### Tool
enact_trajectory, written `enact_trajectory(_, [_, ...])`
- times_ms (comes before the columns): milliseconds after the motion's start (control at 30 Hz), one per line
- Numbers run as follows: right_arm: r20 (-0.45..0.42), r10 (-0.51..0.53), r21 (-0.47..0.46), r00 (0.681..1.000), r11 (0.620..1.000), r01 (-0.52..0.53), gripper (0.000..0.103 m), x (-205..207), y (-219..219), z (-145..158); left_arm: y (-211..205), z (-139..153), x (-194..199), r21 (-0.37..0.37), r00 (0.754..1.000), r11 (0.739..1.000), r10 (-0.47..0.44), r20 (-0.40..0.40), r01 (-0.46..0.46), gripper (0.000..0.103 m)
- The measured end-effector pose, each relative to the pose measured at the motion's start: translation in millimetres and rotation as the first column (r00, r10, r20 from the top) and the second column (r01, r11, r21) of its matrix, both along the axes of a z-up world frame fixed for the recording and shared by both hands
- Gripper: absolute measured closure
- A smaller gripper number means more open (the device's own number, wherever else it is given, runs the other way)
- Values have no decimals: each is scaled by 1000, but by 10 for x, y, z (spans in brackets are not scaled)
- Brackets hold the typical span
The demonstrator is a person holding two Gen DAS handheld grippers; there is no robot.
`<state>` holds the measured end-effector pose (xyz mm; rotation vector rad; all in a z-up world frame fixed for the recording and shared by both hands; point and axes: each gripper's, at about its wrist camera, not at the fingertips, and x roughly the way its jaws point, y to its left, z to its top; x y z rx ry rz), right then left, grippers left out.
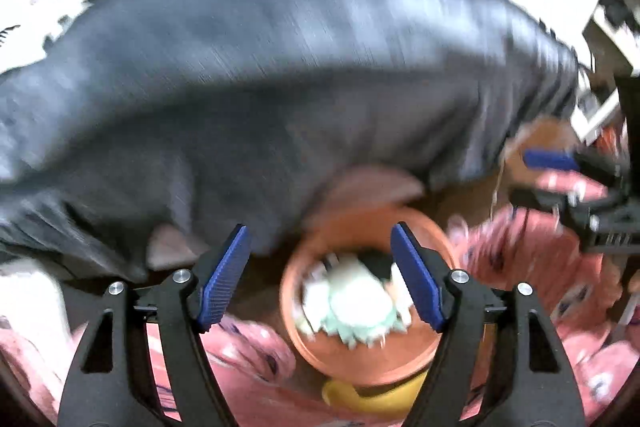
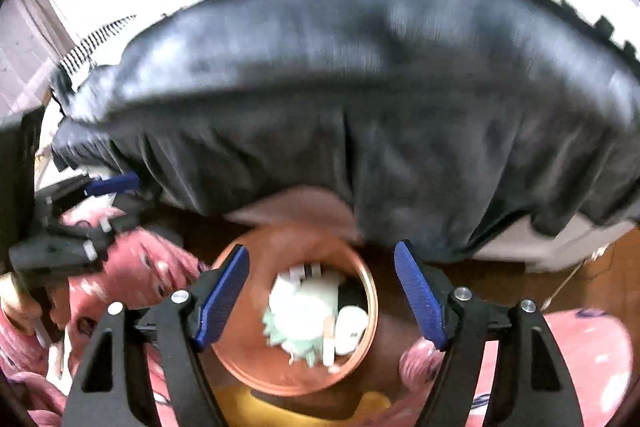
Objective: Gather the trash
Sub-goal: 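Grasp the red knitted ornament with the left gripper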
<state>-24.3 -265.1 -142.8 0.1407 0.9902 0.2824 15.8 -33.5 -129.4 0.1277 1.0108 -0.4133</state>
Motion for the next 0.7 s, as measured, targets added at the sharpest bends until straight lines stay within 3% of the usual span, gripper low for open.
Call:
enact_trajectory(67, [41, -3, 14, 999, 1000, 2, 26, -23, -27, 151, 98, 266, 134, -27, 998, 999, 23, 62, -21, 24])
enact_trajectory(167, [80, -2, 18, 997, 1000, 1, 25, -14, -36, 277, 127, 631, 495, -12, 985, 998, 64, 158, -63, 21])
enact_trajectory(300, [94, 0, 31, 996, 1000, -3, 25, -51, -20, 318, 50, 931, 1222, -2, 965, 993, 116, 235, -119, 18])
enact_trajectory(400, [87, -7, 38, 996, 999, 4, 25, -77, -15, 296, -1, 1014, 1832, -50, 961, 988, 153, 231, -145, 18])
enact_trajectory(633, [54, -4, 35, 999, 999, 2, 25, -90, 11, 187, -78, 776, 2703, -17, 959, 966, 256, 118, -256, 18])
enact_trajectory(700, [46, -1, 33, 999, 999, 0, 25, -81, 16, 156, -116, 674, 2767, -14, 960, 964, 265, 87, -265, 34])
